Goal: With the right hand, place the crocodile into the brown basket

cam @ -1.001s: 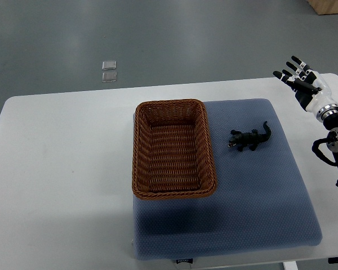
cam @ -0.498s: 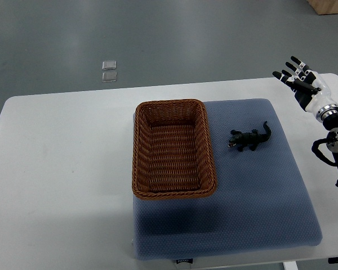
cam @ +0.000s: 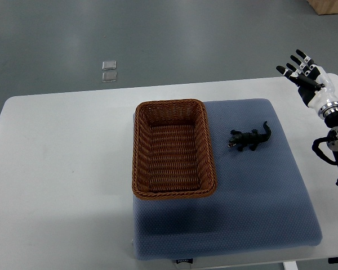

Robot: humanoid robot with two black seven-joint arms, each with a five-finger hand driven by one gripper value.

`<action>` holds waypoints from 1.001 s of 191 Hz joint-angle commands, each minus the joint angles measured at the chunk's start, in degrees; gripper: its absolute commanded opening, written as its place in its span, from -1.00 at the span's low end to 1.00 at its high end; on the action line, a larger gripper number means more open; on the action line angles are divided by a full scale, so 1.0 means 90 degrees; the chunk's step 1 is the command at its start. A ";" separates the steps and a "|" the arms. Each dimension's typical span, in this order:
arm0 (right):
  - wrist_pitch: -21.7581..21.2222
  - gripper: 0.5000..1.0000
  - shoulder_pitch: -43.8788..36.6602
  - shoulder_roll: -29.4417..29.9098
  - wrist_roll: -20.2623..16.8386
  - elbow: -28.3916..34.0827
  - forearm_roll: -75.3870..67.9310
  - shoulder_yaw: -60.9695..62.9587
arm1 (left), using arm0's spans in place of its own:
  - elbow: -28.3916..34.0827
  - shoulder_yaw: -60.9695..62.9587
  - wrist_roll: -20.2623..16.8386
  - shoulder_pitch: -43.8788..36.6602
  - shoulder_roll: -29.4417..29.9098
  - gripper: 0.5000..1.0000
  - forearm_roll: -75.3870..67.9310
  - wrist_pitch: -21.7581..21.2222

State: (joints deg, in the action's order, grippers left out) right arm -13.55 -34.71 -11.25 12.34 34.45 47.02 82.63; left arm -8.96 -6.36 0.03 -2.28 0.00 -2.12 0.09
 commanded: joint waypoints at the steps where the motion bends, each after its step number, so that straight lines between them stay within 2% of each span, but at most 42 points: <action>1: -0.0057 0.78 -0.0001 -0.0009 0.0005 0.0001 0.0000 -0.0030 | 0.0000 -0.0006 -0.0003 0.0000 0.0000 1.00 0.0001 0.0000; 163: -0.0087 0.78 -0.0089 -0.0166 0.0025 0.0001 0.0000 -0.0030 | 0.0000 0.0004 0.0007 0.0000 0.0000 1.00 0.0001 0.0000; 191: -0.0165 0.78 -0.0079 -0.0195 0.0201 0.0001 0.0000 -0.0021 | 0.0000 0.0004 -0.0003 0.0000 0.0000 1.00 0.0001 0.0000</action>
State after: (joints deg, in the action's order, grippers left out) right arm -14.61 -35.49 -12.85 12.90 34.45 47.02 82.35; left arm -8.97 -6.35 0.02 -2.29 0.00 -2.12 0.09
